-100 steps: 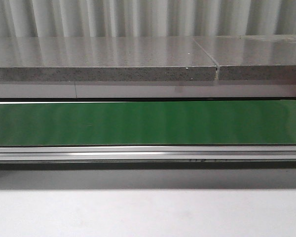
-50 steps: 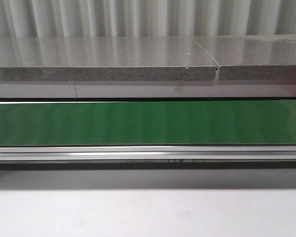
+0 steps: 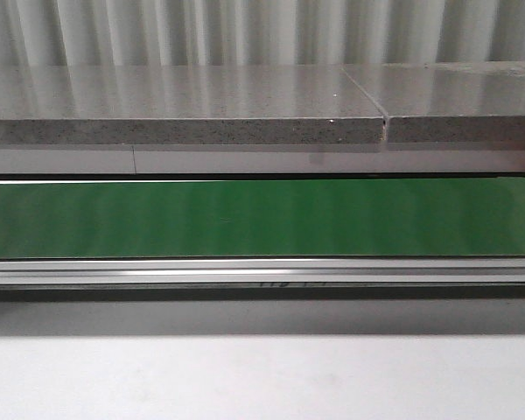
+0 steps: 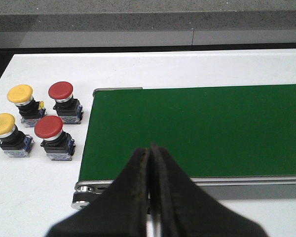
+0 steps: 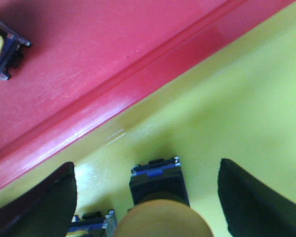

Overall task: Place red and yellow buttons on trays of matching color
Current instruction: 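Raise the right gripper back above the conveyor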

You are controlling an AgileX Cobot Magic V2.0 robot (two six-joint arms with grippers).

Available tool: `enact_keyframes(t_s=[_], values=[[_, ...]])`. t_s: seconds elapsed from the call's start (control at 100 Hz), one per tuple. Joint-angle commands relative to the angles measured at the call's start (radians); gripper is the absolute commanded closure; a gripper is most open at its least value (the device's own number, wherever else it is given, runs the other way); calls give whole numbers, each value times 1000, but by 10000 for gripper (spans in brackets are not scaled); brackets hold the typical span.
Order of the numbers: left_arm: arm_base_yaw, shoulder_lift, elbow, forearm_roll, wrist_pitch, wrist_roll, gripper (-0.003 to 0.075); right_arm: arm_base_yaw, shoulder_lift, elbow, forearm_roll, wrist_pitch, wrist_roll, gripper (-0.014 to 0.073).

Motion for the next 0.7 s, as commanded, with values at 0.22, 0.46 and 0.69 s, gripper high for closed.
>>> enact_keyframes(t_s=[0.22,0.46,0.69], values=[[-6,0,-27,-7,-68,0,740,-2,-190,-28,23,-60,4,-8],[-6,0,-27,-7,-68,0,740,102,-327,-28,35,-60,-5,-8],[-6,0,-27,-7,-68,0,740,313,-413,-22,34,-56,-50,-8]])
